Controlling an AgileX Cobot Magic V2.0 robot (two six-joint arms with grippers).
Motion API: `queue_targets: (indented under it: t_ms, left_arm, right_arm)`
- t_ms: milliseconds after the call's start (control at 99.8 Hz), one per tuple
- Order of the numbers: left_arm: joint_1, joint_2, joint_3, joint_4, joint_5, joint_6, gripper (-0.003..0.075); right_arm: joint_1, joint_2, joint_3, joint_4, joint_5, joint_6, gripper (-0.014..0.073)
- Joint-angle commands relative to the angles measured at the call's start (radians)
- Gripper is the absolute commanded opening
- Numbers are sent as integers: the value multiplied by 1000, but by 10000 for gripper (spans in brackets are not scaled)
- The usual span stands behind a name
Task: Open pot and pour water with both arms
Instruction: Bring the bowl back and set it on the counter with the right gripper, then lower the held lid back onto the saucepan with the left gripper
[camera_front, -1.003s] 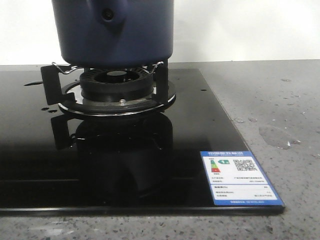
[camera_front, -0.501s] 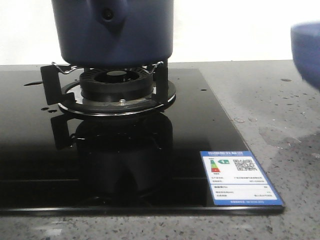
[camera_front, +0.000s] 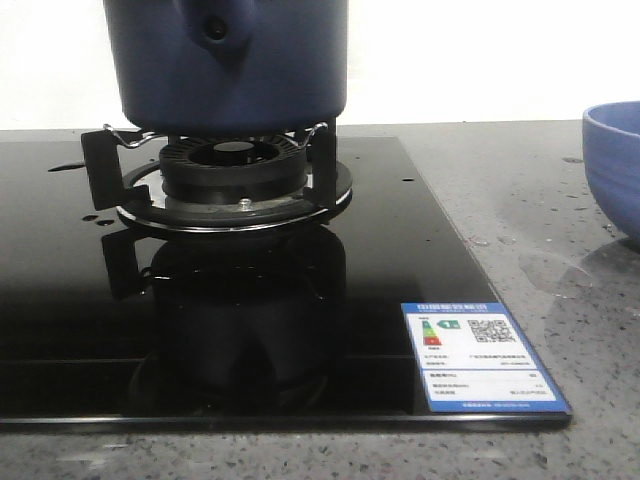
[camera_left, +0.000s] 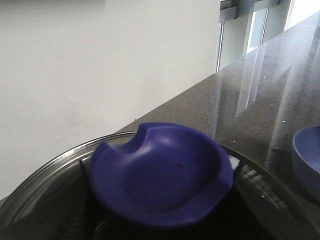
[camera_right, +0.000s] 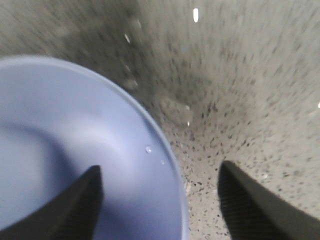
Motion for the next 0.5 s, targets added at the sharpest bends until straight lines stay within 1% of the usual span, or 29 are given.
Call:
queue_targets:
  t_ms: [0, 60, 120, 190, 211, 231, 241, 261, 271, 281, 291, 301, 311, 331, 341, 351, 491]
  left_arm:
    - [-10, -12, -55, -109, 50, 6, 262]
    - [-19, 6, -72, -109, 50, 6, 262]
    - [-32, 25, -93, -109, 50, 8, 262]
    - [-47, 47, -120, -109, 45, 8, 262]
    - [-53, 51, -128, -109, 45, 8, 262]
    - [-55, 58, -131, -109, 43, 8, 262]
    - [-55, 61, -135, -109, 43, 8, 262]
    - [-55, 65, -138, -109, 43, 8, 262]
    - [-55, 66, -142, -109, 43, 8, 262]
    - [-55, 67, -143, -109, 43, 8, 262]
    - [-55, 68, -144, -109, 43, 8, 262]
    - [-55, 69, -143, -109, 43, 8, 262]
    - [-55, 71, -145, -109, 41, 8, 262]
    - [-55, 73, -145, -109, 41, 8, 262]
    - [-55, 73, -145, -109, 41, 8, 262]
    - [-55, 73, -145, -109, 41, 8, 262]
    - [-53, 77, -145, -94, 10, 8, 262]
  right_arm:
    - [-7, -103, -63, 22, -58, -12, 501]
    - [-7, -151, -89, 42, -60, -12, 500]
    - [-7, -193, -114, 63, -63, -12, 481]
    - [-5, -237, -137, 91, -63, -12, 408]
    - [-5, -249, -143, 97, -60, -12, 370]
    - [-5, -259, -146, 102, -57, -12, 321]
    - [-5, -265, -148, 107, -57, -12, 283]
    - [-4, -270, -151, 110, -53, -12, 243]
    - [-2, -275, -151, 113, -49, -12, 199]
    - [-1, -277, -155, 115, -47, -12, 176]
    - [-1, -283, -156, 115, -43, -12, 128]
    - [3, -285, -158, 115, -40, -12, 104]
    - [4, -291, -159, 115, -38, -12, 55]
    - [8, -297, -161, 115, -34, -12, 7]
    - [12, -302, -161, 115, -31, -12, -41]
    - [14, -305, -161, 115, -31, -12, -64]
    - [34, -352, -161, 115, -31, -12, -63]
